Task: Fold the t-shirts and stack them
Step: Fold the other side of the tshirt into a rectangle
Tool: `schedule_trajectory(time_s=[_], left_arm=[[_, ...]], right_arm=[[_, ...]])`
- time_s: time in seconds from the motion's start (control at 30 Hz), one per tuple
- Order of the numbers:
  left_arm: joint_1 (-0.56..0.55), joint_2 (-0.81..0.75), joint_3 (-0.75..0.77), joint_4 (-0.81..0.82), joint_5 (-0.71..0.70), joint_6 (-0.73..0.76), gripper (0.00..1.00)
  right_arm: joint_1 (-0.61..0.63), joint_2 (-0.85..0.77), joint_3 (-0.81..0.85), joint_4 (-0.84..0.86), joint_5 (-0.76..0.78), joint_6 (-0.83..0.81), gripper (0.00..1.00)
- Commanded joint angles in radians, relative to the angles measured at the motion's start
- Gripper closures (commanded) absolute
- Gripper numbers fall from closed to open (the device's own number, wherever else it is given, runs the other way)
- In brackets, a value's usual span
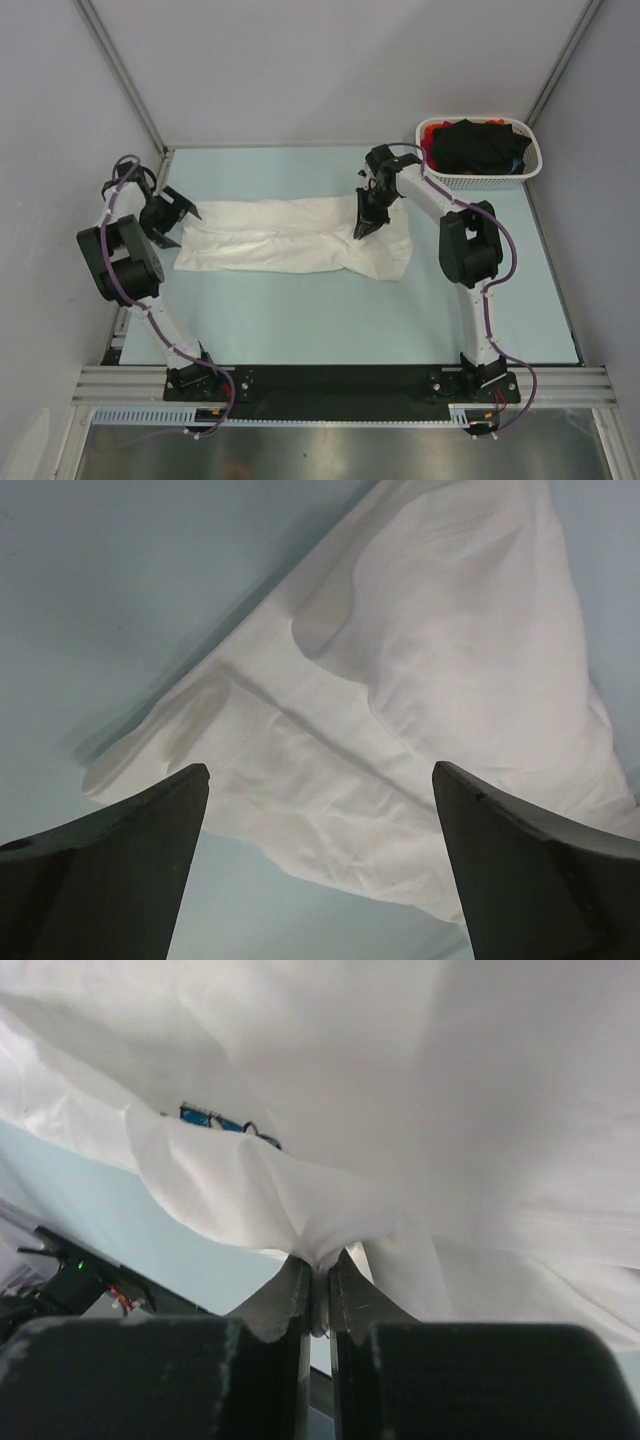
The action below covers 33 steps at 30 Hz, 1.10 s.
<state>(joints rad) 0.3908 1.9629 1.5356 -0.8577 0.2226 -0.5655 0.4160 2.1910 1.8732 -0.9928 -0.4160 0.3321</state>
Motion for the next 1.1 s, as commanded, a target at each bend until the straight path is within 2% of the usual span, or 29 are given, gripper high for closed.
schedule_trajectory(time_s=[0.0, 0.03, 0.07, 0.1, 0.13, 0.17, 0.23, 0.33, 0.6, 0.83, 0.97, 1.07], left_arm=[[-0.02, -0.056, 0.031, 0.003, 0.027, 0.032, 0.0], [-0.024, -0.058, 0.031, 0.003, 0.03, 0.035, 0.0], [-0.024, -0.058, 0.031, 0.003, 0.034, 0.042, 0.0], [-0.027, -0.058, 0.031, 0.003, 0.037, 0.045, 0.0], [-0.03, -0.059, 0.029, 0.002, 0.038, 0.046, 0.0], [-0.032, -0.059, 0.029, 0.002, 0.04, 0.049, 0.0], [-0.038, -0.061, 0.028, 0.002, 0.044, 0.05, 0.0], [-0.052, -0.071, 0.024, 0.008, 0.064, 0.056, 0.0], [-0.113, -0.094, -0.029, 0.016, 0.083, 0.075, 0.0], [-0.136, -0.064, -0.034, 0.014, 0.083, 0.079, 0.0], [-0.151, -0.041, -0.017, -0.004, 0.08, 0.076, 0.0], [-0.162, -0.03, -0.008, -0.01, 0.08, 0.081, 0.0]], right_arm=[[0.0, 0.009, 0.079, 0.023, 0.15, 0.004, 0.86], [0.009, 0.003, 0.086, 0.023, 0.208, -0.001, 0.68], [0.032, -0.022, 0.092, 0.031, 0.33, -0.014, 0.57], [0.043, -0.039, 0.087, 0.046, 0.379, -0.024, 0.49], [0.055, -0.054, 0.086, 0.057, 0.414, -0.031, 0.29], [0.073, -0.089, 0.084, 0.083, 0.515, -0.044, 0.21], [0.095, -0.125, 0.066, 0.111, 0.59, -0.056, 0.02], [0.118, -0.204, 0.027, 0.158, 0.657, -0.077, 0.0], [0.122, -0.352, -0.107, 0.076, 0.519, -0.064, 0.06], [0.138, -0.389, -0.198, 0.02, 0.433, -0.103, 0.13], [0.141, -0.355, -0.244, 0.002, 0.37, -0.094, 0.18], [0.173, -0.356, -0.253, 0.022, 0.381, -0.091, 0.2]])
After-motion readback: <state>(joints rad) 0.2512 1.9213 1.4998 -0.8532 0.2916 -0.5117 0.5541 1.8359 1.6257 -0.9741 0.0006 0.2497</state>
